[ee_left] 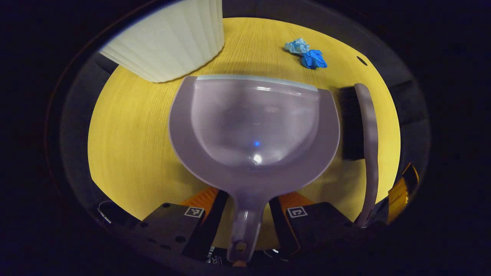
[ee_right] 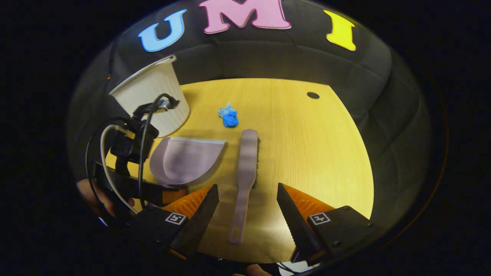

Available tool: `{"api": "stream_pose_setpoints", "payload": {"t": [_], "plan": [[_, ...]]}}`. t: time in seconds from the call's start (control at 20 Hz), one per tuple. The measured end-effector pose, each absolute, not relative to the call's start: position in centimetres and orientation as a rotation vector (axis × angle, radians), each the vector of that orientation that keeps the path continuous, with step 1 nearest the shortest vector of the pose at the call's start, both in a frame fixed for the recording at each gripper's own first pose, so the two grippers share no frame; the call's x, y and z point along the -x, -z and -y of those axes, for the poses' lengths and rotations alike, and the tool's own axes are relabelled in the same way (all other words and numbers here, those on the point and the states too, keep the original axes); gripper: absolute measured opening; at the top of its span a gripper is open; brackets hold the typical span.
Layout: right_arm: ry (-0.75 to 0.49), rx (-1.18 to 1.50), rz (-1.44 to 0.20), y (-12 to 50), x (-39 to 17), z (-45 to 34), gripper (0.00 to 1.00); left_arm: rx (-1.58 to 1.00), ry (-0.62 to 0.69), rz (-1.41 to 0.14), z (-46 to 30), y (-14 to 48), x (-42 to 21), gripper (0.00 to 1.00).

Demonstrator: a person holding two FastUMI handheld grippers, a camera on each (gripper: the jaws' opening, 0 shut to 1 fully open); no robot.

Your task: Pick up the small broom and dustpan from the desktop, sweep the trash into the dustpan with the broom, and then empty the trash into the garbage bin.

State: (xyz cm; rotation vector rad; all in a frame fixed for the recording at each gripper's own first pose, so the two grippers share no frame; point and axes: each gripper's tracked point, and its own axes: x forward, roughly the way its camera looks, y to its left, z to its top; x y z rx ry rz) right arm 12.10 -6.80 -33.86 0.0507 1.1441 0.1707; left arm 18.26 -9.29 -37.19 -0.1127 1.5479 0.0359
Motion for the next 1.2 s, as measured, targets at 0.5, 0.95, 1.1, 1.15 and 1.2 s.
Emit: {"api": "stream_pose_setpoints", "payload": {"t": [0.5, 0.95, 1.1, 1.15, 1.2], "plan": [[0.037, 0.022, -1.369, 39.1, -11.0, 8.6, 0.99, 0.194, 0.225, -1.49, 9.6, 37.0, -17.2, 0.3], [0.064, -0.01, -1.624, 43.1, -11.0, 7.6, 0.83, 0.171, 0.312, -1.467, 9.3, 37.1, -16.1, 0.3], [0.085, -0.102, -1.68, 43.5, -11.5, 7.4, 0.84, 0.177, 0.324, -1.464, 9.0, 36.9, -15.8, 0.3], [0.101, -0.117, -1.684, 43.5, -11.7, 7.6, 0.81, 0.181, 0.329, -1.463, 9.0, 36.9, -15.8, 0.3], [0.102, -0.119, -1.687, 43.5, -12.0, 7.9, 0.73, 0.185, 0.332, -1.464, 9.0, 36.9, -15.7, 0.3]]}}
